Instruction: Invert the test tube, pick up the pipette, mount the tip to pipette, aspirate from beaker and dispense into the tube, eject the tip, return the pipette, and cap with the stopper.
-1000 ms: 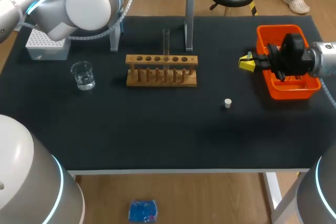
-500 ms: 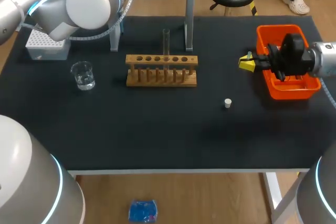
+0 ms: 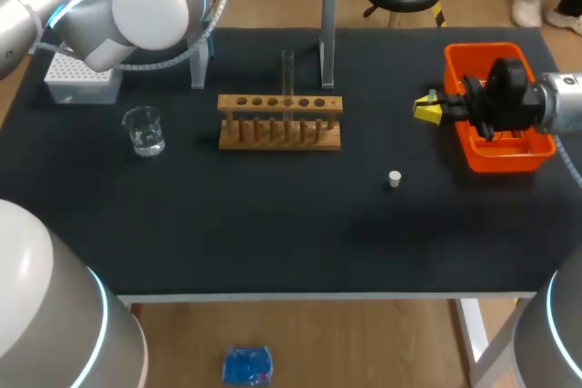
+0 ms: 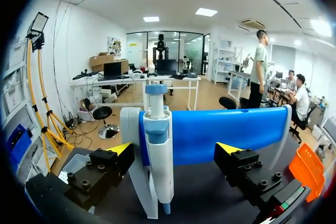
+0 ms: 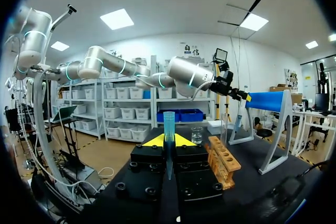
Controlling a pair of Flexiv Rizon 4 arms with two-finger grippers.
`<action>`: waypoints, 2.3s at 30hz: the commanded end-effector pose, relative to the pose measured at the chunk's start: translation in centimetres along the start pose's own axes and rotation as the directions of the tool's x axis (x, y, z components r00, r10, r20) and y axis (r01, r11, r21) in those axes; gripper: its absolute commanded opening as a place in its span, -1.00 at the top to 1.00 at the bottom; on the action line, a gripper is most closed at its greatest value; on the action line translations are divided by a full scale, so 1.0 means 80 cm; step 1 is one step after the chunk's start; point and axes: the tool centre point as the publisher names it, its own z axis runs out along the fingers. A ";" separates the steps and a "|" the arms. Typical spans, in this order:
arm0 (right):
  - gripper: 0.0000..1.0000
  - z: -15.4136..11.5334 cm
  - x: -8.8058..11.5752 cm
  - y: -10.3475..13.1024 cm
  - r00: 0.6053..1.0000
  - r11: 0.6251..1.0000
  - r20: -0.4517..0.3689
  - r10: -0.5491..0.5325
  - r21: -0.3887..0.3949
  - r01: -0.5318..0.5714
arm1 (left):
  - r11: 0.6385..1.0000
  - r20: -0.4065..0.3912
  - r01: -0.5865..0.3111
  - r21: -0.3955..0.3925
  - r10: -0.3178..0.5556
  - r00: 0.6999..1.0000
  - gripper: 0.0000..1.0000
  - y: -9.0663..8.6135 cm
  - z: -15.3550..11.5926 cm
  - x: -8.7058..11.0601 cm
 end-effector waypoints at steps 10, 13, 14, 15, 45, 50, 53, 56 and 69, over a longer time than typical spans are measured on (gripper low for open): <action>1.00 -0.001 0.000 0.000 1.000 1.000 -0.002 0.000 0.000 0.000 | 1.000 0.004 -0.002 -0.004 0.002 1.000 -0.98 -0.001 0.002 -0.004; 1.00 -0.001 0.000 0.000 1.000 1.000 -0.002 0.000 0.000 0.000 | 1.000 0.005 -0.001 -0.003 0.001 1.000 -0.98 -0.001 0.003 -0.005; 1.00 -0.001 0.000 0.000 1.000 1.000 -0.002 0.000 0.000 0.000 | 1.000 0.005 -0.001 -0.002 0.001 1.000 -0.96 -0.001 0.003 -0.005; 1.00 -0.001 0.000 0.000 1.000 1.000 -0.002 0.000 0.000 0.000 | 1.000 0.005 -0.001 -0.002 0.001 1.000 -0.98 -0.001 0.003 -0.005; 1.00 -0.001 0.000 0.000 1.000 1.000 -0.002 0.000 0.000 0.000 | 1.000 0.006 0.001 -0.009 0.000 1.000 0.13 -0.001 0.012 -0.002; 1.00 -0.001 0.000 0.000 1.000 1.000 -0.002 0.000 0.000 0.000 | 1.000 0.009 0.003 -0.005 -0.003 1.000 0.13 -0.001 0.014 -0.002; 1.00 -0.001 0.000 0.000 1.000 1.000 -0.002 0.000 0.000 0.000 | 1.000 0.009 0.004 -0.004 -0.004 1.000 0.15 -0.001 0.015 -0.002; 1.00 -0.001 0.000 0.000 1.000 1.000 -0.002 0.000 0.000 0.000 | 1.000 0.013 0.005 -0.003 -0.005 1.000 0.17 -0.001 0.015 -0.003; 1.00 -0.001 0.000 0.000 1.000 1.000 -0.002 0.000 0.000 0.000 | 1.000 0.019 0.014 -0.005 -0.014 1.000 0.27 0.002 0.017 -0.005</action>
